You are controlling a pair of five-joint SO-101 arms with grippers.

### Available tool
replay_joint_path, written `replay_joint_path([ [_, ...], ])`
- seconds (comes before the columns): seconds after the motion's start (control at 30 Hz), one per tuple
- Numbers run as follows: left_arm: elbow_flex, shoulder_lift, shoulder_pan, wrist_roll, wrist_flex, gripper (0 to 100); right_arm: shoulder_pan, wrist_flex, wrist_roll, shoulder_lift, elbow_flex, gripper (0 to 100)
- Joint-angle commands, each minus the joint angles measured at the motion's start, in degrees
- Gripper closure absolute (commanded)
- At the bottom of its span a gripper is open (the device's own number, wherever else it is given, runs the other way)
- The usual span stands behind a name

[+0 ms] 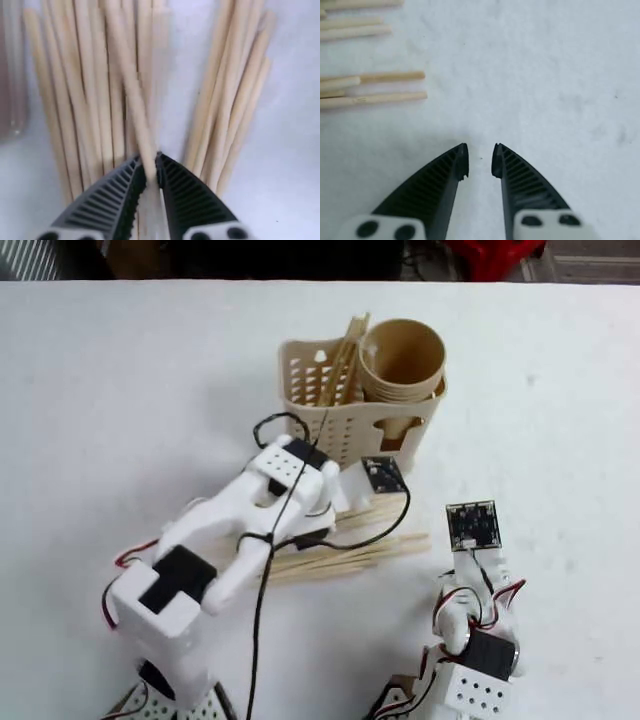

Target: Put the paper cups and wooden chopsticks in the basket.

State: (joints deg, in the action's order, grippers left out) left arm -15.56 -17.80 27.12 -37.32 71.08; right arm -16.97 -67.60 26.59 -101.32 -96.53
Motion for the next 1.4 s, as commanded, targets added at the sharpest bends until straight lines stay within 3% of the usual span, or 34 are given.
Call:
replay_joint_path([
  [0.0,2.4,-0.2,-1.7,-0.5,-0.5,98,-0.3,-0.2,0.5,-0.4,-0.4,90.0],
  [0.3,2.1,3.2,-1.6,-0.6,0.5,98,-0.3,-0.2,0.5,-0.4,-0.4,90.0],
  [0.7,1.9,28.8,-1.5,-0.5,12.9,98,-0.2,-0.2,0.5,-0.4,-0.4,90.0],
  [0.97,9.2,46.2,-1.8,1.6,14.7,98,-0.2,-0.2,0.5,-0.4,-0.4,90.0],
  [1.17,22.2,50.9,-1.5,9.9,11.0,98,-0.2,-0.2,0.5,-0.4,-0.4,90.0],
  [1.37,24.6,46.2,-1.6,20.0,-4.7,98,-0.2,-0.2,0.5,-0.4,-0.4,90.0],
])
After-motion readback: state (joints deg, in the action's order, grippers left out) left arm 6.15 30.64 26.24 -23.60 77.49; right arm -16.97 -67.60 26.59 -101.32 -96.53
